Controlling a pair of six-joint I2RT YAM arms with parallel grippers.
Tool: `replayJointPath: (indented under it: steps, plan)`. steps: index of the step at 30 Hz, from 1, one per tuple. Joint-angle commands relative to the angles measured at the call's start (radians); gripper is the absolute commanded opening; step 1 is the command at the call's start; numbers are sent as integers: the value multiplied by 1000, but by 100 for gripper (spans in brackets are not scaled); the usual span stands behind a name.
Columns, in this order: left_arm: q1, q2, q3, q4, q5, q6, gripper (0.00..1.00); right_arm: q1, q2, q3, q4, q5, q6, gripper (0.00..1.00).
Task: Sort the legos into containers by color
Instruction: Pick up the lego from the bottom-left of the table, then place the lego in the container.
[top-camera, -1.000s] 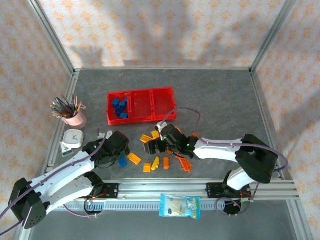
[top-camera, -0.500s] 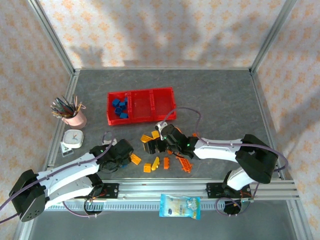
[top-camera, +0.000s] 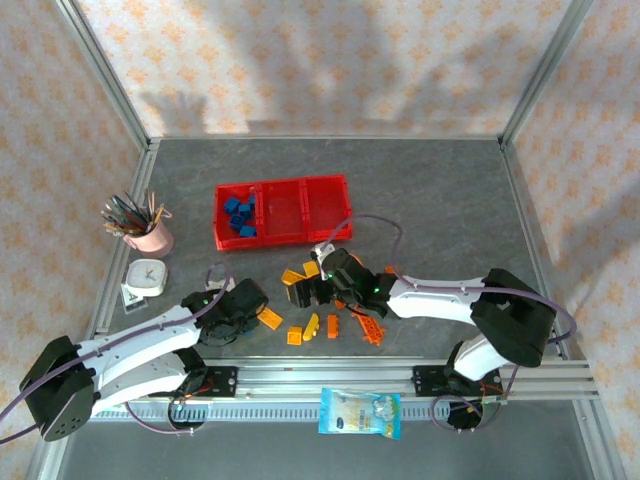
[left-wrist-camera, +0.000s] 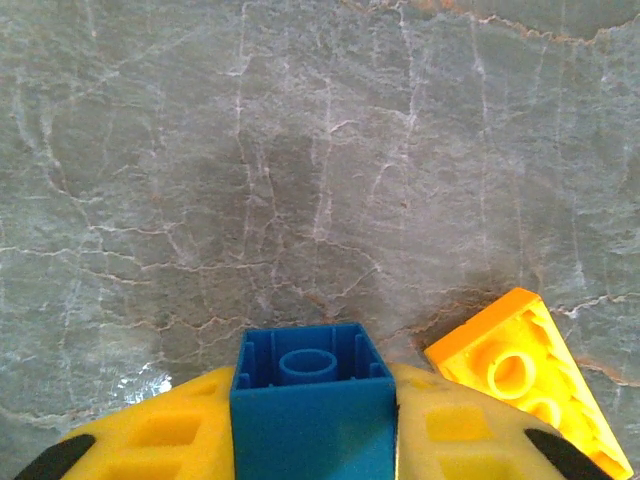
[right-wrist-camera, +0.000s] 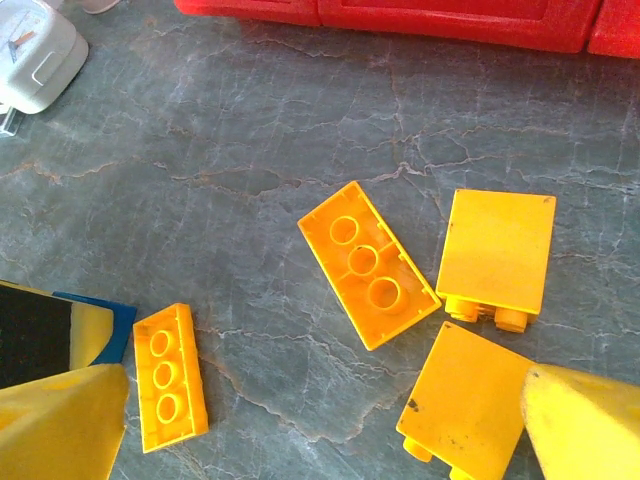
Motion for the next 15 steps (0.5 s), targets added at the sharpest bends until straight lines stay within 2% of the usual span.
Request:
replayJointPath:
  steps: [1,8,11,15]
  plan:
    - [-11,-29,48,-56,-59,19,29,6,-23,27,18,31,18,100]
    - [15,1,259,-124,-237,133,28,-10,-88,60,-22,122,22,100]
    - [103,77,350,-89,-285,249,28,-44,-98,80,-30,140,45,100]
    - [228,185,449,36,-299,405,28,-92,-89,110,-29,129,49,100]
